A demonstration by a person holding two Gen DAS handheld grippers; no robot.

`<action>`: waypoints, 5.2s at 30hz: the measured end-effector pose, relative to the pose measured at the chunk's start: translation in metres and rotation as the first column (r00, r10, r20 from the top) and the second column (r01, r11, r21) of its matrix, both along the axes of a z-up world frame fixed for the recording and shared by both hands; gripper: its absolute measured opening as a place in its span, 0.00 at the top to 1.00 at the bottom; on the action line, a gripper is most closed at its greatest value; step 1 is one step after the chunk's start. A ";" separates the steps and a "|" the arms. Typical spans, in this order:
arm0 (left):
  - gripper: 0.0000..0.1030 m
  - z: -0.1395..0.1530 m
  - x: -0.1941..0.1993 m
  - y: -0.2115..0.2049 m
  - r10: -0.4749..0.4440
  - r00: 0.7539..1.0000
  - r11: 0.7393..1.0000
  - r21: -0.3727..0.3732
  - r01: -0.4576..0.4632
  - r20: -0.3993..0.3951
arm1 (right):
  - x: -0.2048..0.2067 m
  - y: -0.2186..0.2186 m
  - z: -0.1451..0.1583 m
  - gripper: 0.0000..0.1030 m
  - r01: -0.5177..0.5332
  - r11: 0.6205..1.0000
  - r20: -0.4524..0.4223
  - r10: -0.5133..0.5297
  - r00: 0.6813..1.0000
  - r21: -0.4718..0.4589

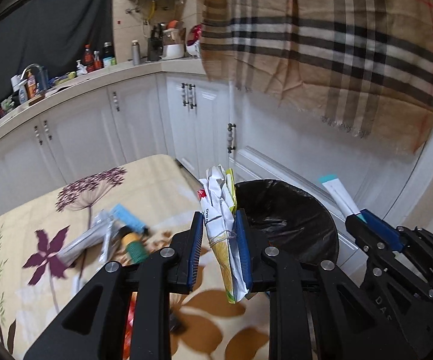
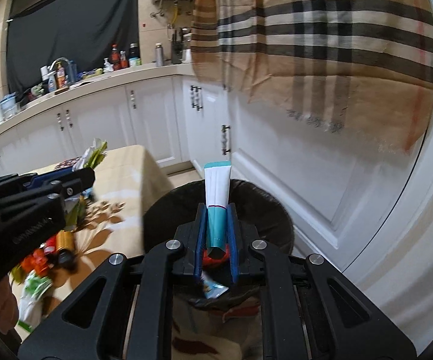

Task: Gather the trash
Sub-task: 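Move both tools over the bin and release the tube and wrapper, then grasp the green-and-white packet with the right tool, then grasp the white paper strip with the left tool while the right tool holds the packet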

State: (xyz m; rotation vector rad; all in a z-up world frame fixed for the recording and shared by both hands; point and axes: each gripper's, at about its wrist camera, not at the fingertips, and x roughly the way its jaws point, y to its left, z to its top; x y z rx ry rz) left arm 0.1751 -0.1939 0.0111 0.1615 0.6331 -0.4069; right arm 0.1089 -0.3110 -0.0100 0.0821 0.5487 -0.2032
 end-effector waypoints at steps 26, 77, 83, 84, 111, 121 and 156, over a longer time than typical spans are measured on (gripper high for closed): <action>0.59 -0.043 0.070 -0.050 0.019 0.995 0.997 0.073 -0.013 -0.093 | 0.058 -0.042 -0.047 0.83 0.054 0.998 -0.078 -0.051 0.996 0.032; 0.21 -0.028 -0.065 0.225 0.474 0.881 0.881 0.024 -0.473 -0.012 | -0.040 0.154 -0.027 0.56 -0.293 0.955 -0.092 0.296 0.951 0.042; 0.21 -0.031 -0.075 0.253 0.515 0.857 0.857 0.019 -0.515 -0.006 | -0.041 0.188 -0.032 0.54 -0.355 0.934 -0.120 0.356 0.927 0.025; 0.21 -0.031 -0.076 0.256 0.519 0.855 0.854 0.021 -0.519 -0.003 | -0.040 0.193 -0.034 0.54 -0.360 0.932 -0.128 0.360 0.924 0.024; 0.21 -0.044 -0.073 0.235 0.434 0.899 0.901 0.017 -0.434 -0.053 | -0.051 0.190 -0.042 0.71 -0.348 0.937 -0.194 0.345 0.918 0.022; 0.21 -0.059 -0.039 0.212 0.351 0.928 0.936 0.050 -0.347 -0.128 | -0.041 0.162 -0.038 0.71 -0.298 0.953 -0.170 0.302 0.938 0.045; 0.79 -0.070 -0.008 0.196 0.298 0.932 0.953 0.112 -0.280 -0.208 | 0.000 0.116 -0.029 0.71 -0.228 0.969 -0.140 0.240 0.961 0.092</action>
